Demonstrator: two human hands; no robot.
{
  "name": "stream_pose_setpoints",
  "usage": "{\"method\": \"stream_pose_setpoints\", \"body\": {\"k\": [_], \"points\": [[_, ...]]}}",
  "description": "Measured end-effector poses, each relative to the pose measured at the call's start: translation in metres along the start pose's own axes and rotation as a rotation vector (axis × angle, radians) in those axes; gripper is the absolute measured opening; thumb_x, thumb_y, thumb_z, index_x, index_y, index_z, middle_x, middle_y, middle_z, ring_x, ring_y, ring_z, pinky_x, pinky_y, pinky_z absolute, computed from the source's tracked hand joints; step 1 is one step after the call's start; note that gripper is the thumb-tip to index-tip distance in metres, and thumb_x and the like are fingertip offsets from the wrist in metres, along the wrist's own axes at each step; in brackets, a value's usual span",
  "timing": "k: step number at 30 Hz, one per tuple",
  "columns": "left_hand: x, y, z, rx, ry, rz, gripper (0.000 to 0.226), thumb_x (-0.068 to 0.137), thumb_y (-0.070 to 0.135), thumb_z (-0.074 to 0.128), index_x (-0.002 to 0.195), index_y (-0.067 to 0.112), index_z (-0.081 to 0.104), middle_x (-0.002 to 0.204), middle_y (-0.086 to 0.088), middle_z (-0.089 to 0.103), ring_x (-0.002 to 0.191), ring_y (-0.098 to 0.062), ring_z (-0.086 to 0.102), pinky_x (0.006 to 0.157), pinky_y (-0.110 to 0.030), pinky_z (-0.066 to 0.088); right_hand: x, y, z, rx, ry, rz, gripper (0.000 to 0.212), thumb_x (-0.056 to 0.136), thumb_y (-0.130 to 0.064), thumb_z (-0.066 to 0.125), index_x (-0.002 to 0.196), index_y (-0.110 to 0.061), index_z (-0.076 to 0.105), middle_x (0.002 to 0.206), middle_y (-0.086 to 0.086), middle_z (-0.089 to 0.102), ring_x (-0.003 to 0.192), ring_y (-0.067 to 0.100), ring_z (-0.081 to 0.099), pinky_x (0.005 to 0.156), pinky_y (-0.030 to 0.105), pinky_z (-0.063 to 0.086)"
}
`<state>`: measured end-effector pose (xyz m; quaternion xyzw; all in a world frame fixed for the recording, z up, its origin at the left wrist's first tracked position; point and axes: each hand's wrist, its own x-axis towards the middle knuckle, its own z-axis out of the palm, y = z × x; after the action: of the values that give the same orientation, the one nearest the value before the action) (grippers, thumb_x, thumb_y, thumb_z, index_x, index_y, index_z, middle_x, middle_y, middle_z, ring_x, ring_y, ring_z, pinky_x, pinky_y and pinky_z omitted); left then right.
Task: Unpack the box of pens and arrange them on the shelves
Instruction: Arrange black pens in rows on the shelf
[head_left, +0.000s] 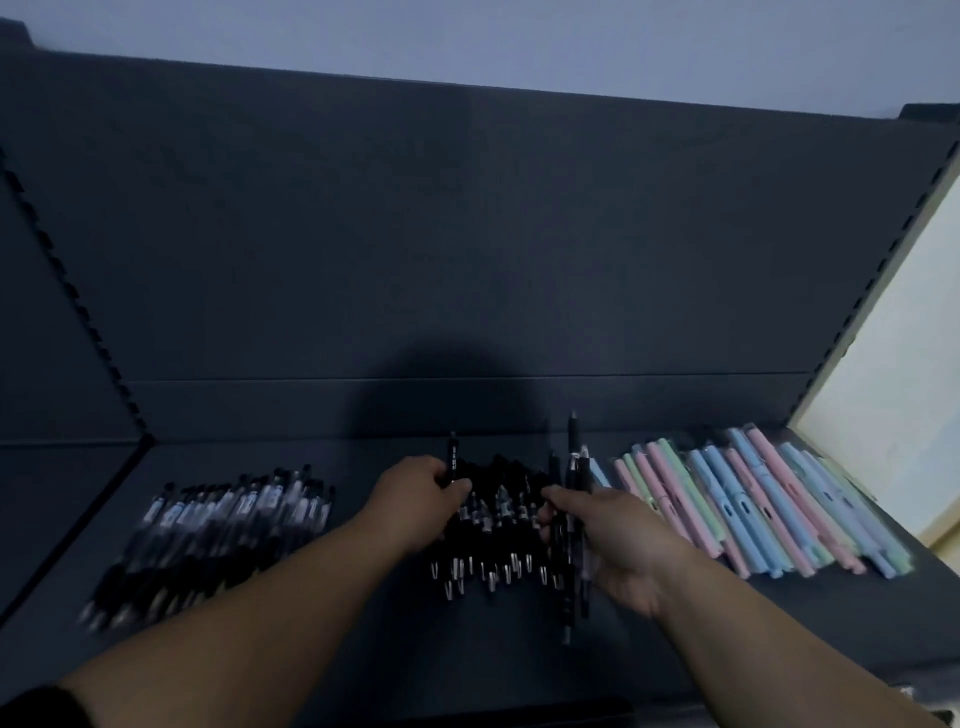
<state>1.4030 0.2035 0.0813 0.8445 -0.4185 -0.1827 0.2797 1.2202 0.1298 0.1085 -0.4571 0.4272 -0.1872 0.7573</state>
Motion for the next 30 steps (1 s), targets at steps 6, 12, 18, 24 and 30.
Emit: {"method": "stream_pose_setpoints", "body": {"k": [6,12,18,24,30], "points": [[-0.007,0.003,0.032,0.122,0.168,0.036,0.055,0.091,0.033,0.057,0.141,0.015,0.040,0.134,-0.008,0.045,0.120,-0.021,0.047,0.097,-0.022,0.035,0.012,-0.009,-0.023,-0.058,-0.145,0.022,0.011,0.099,-0.013,0.052,0.102,-0.003,0.055,0.066,0.005,0.063,0.051,0.013,0.058,0.044,0.023,0.046],[-0.025,-0.007,0.050,0.053,0.099,-0.015,0.059,0.099,0.032,0.044,0.151,0.018,0.020,0.156,-0.005,0.020,0.142,-0.017,0.023,0.112,-0.019,0.018,0.021,-0.008,-0.038,-0.017,-0.241,0.089,0.021,0.097,-0.012,0.055,0.115,-0.001,0.054,0.070,0.006,0.063,0.057,0.016,0.059,0.049,0.026,0.050],[-0.037,0.034,0.042,-0.113,0.368,0.042,0.039,0.094,0.032,0.055,0.131,0.018,0.054,0.126,0.002,0.053,0.111,-0.008,0.051,0.091,-0.010,0.031,0.020,-0.007,-0.040,-0.171,-0.343,0.070,0.013,0.098,-0.025,0.055,0.104,-0.015,0.060,0.069,-0.001,0.061,0.056,0.011,0.054,0.050,0.024,0.044],[-0.043,0.068,0.031,-1.008,-0.043,-0.248,0.014,0.091,0.020,0.061,0.094,0.006,0.066,0.079,-0.006,0.066,0.069,-0.015,0.060,0.067,-0.026,0.052,0.009,-0.013,-0.040,-0.300,-0.496,0.070,0.015,0.097,-0.031,0.055,0.097,-0.018,0.060,0.072,0.001,0.058,0.055,0.010,0.051,0.047,0.022,0.041],[-0.042,0.060,0.013,-1.203,0.268,-0.203,0.014,0.089,0.006,0.062,0.076,0.011,0.059,0.069,-0.001,0.056,0.061,-0.006,0.057,0.057,-0.011,0.052,0.019,-0.015,-0.052,-0.324,-0.279,0.046,0.025,0.099,-0.034,0.051,0.101,-0.010,0.057,0.068,0.005,0.058,0.048,0.012,0.048,0.042,0.021,0.038]]}}
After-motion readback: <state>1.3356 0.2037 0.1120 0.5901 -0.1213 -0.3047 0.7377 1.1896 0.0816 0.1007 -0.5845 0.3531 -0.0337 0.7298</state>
